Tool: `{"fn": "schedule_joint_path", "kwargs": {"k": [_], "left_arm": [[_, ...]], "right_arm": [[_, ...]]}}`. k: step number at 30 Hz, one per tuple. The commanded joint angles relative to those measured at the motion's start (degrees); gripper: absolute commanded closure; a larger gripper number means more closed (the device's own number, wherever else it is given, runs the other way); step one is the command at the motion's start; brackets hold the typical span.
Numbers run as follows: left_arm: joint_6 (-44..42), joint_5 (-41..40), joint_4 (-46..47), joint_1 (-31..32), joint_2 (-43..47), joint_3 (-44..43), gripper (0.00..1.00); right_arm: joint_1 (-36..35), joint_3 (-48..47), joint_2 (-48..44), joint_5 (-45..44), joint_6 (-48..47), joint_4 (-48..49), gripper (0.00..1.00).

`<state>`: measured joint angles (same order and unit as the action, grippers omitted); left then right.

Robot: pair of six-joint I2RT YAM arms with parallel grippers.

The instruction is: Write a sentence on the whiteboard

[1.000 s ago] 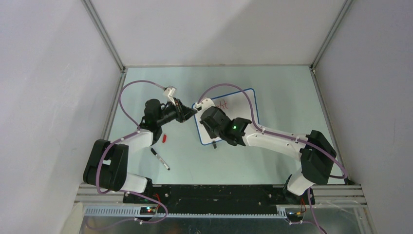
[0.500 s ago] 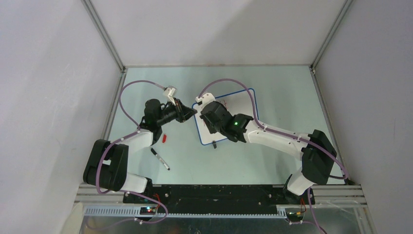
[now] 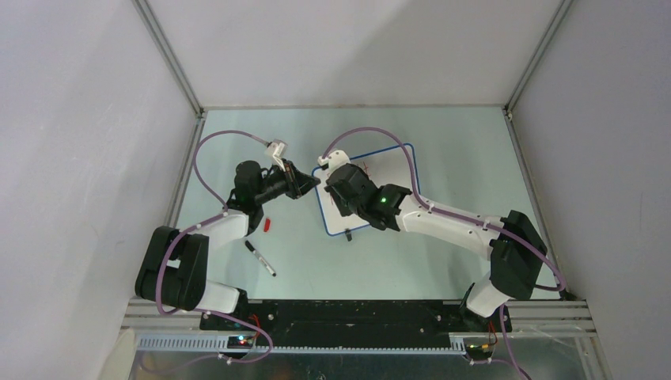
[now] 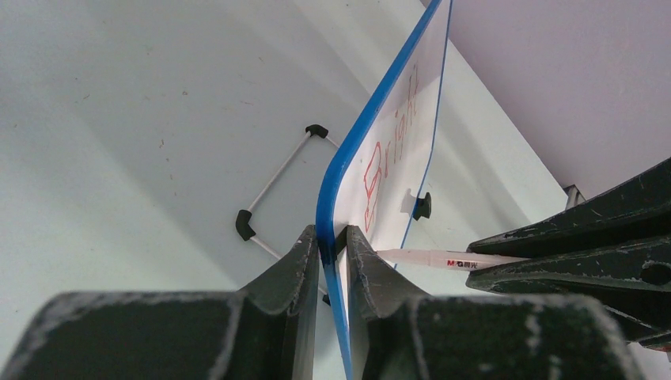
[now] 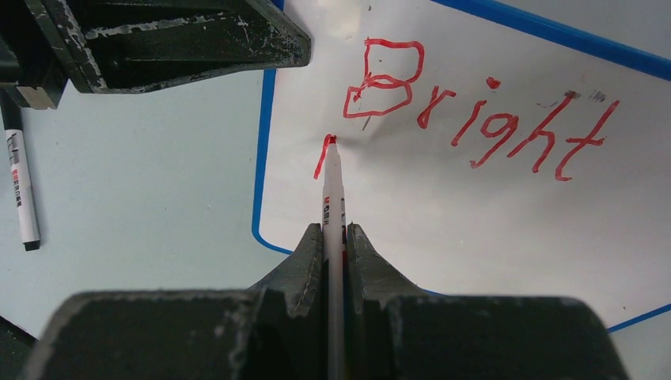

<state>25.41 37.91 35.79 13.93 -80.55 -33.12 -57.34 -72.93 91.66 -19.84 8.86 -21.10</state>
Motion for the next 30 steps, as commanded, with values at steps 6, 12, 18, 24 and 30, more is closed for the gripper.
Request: {"fn": "schedule_joint_path", "kwargs": {"k": [6, 12, 18, 24, 30], "left_arm": [[-1.8, 0.2, -0.4, 0.2, 1.6, -0.7, 0.8], [-1.8, 0.1, -0.5, 0.3, 1.5, -0.7, 0.8], [-1.8, 0.1, -0.5, 0.2, 1.6, -0.7, 0.8], [-1.8, 0.1, -0.5, 0.2, 1.6, -0.7, 0.8], [-1.9, 0.1, -0.5, 0.2, 1.5, -0.7, 0.8]], "right_arm": [[0.5, -2.8, 0.6, -1.6, -0.6, 1.2, 1.0], [0.7, -2.8, 0.5, -2.4, -0.5, 0.0, 1.0], [1.1, -2.8, 0.5, -3.0, -0.1, -1.0, 1.0], [1.5, -2.2, -0.1, -3.1, 0.0, -1.1, 1.0], [1.9, -1.2, -0.8, -3.2, 0.1, -1.2, 1.0]]}}
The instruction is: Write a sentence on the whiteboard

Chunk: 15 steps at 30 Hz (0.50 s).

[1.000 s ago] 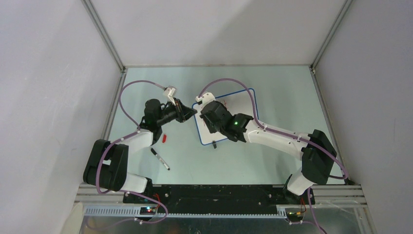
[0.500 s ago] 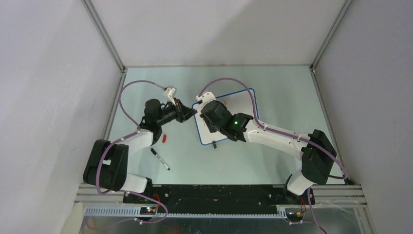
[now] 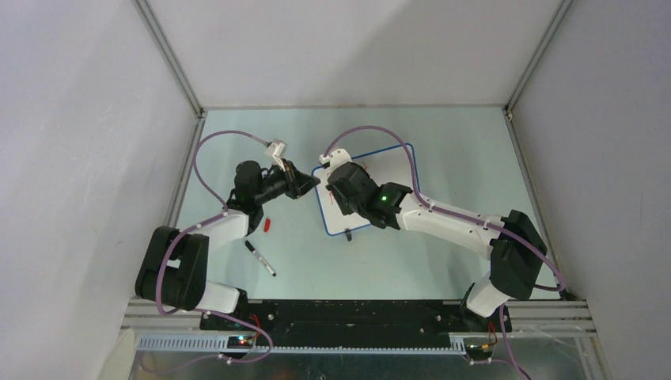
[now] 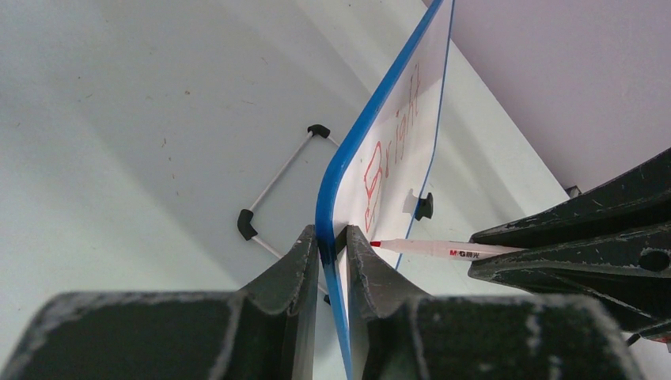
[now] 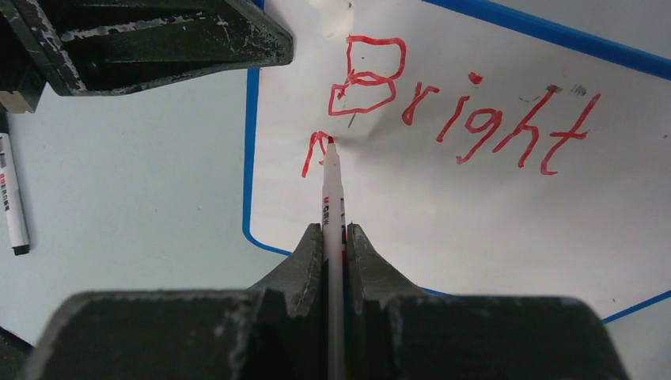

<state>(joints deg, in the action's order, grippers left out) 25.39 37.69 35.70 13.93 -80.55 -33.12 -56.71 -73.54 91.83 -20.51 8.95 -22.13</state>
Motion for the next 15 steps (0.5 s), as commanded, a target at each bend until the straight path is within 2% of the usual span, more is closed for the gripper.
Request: {"fn": "schedule_joint_path", "kwargs": {"k": [1, 15], "left_arm": [[-1.8, 0.4, -0.4, 0.2, 1.5, -0.7, 0.81], [-1.9, 0.3, -0.5, 0.3, 1.6, -0.7, 0.8]], "right_arm": [[1.3, -0.4, -1.1, -2.5, 0.2, -0.2, 1.0], [1.8, 1.8, -2.5, -2.0, 0.7, -0.1, 1.0]]}}
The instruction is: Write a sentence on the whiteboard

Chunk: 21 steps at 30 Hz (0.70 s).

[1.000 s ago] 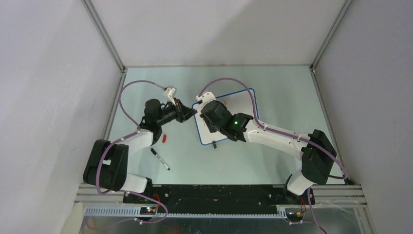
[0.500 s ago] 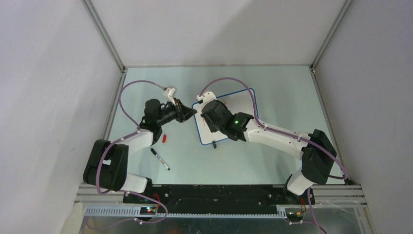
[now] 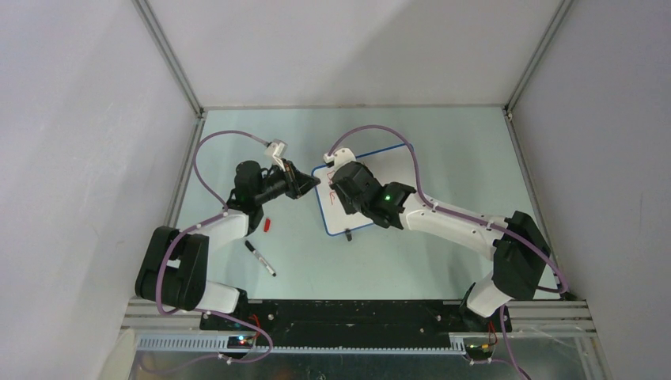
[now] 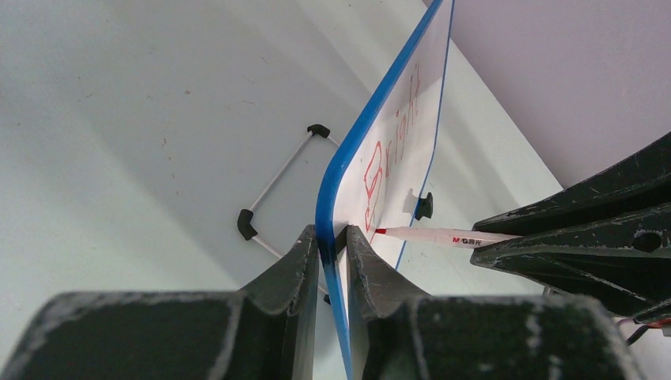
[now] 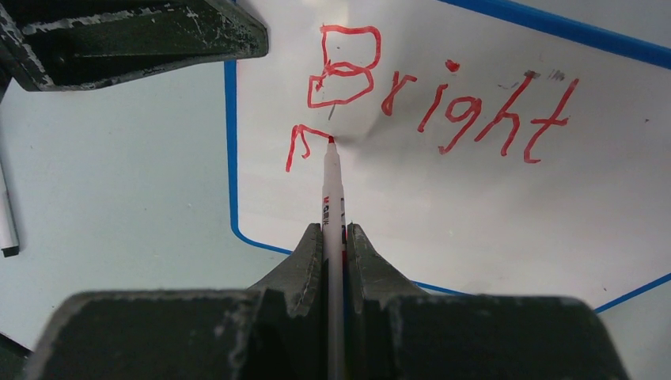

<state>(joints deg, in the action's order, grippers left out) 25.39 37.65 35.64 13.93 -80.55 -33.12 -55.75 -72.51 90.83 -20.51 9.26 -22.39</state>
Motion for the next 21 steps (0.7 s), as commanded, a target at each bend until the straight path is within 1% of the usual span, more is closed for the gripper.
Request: {"fn": "schedule_joint_path", "kwargs": {"k": [1, 21], "left_arm": [[-1.9, 0.4, -0.5, 0.2, 1.6, -0.7, 0.8], [-1.9, 0.3, -0.5, 0.2, 1.6, -0.7, 0.8]], "right_arm": [[0.9, 0.9, -1.6, -1.9, 0.4, 0.2, 1.0], [-1.0, 2.7, -1.4, -1.3, 1.6, -0.2, 1.0]]}}
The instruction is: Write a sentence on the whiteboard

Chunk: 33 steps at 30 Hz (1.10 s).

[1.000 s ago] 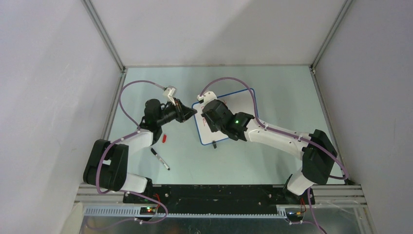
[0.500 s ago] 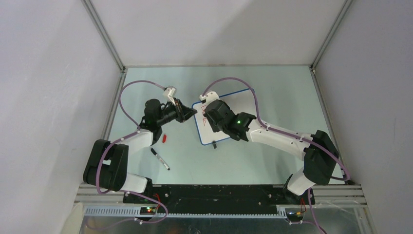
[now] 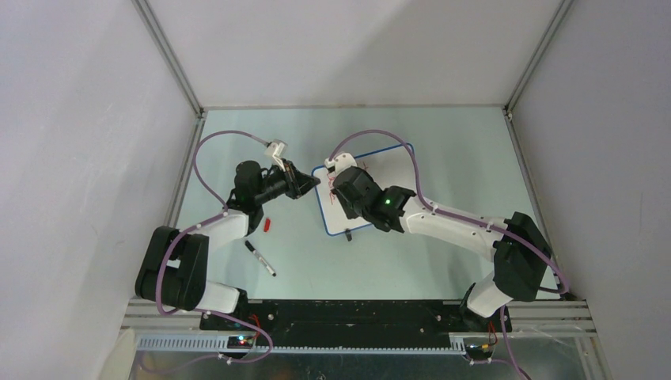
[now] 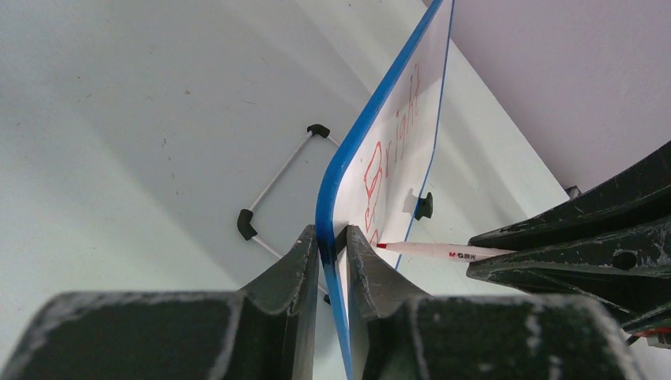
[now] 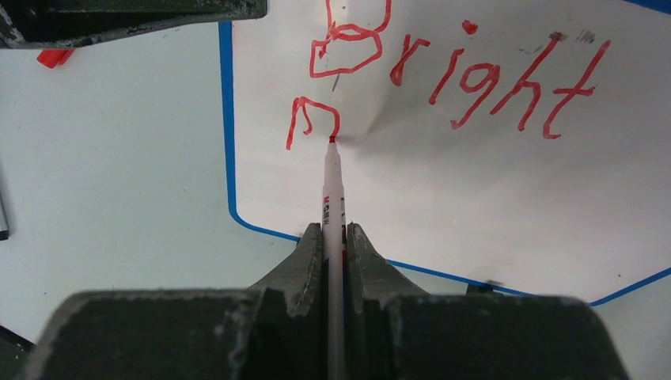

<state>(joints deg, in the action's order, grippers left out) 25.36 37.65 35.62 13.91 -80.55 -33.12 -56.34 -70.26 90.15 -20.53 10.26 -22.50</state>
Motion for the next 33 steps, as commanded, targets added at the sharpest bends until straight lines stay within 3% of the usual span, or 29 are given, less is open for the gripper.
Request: {"fn": "schedule_joint_path", "kwargs": {"k": [1, 33], "left_arm": [[-1.9, 0.3, -0.5, 0.2, 1.7, -0.7, 0.8], [-1.9, 0.3, -0.5, 0.2, 1.6, -0.7, 0.8]], "right_arm": [[-0.5, 0.5, -0.6, -1.4, 0.6, -0.2, 1.0], [-2.5, 0.6, 1.1, 0.9, 0.4, 2.9, 1.0]]}}
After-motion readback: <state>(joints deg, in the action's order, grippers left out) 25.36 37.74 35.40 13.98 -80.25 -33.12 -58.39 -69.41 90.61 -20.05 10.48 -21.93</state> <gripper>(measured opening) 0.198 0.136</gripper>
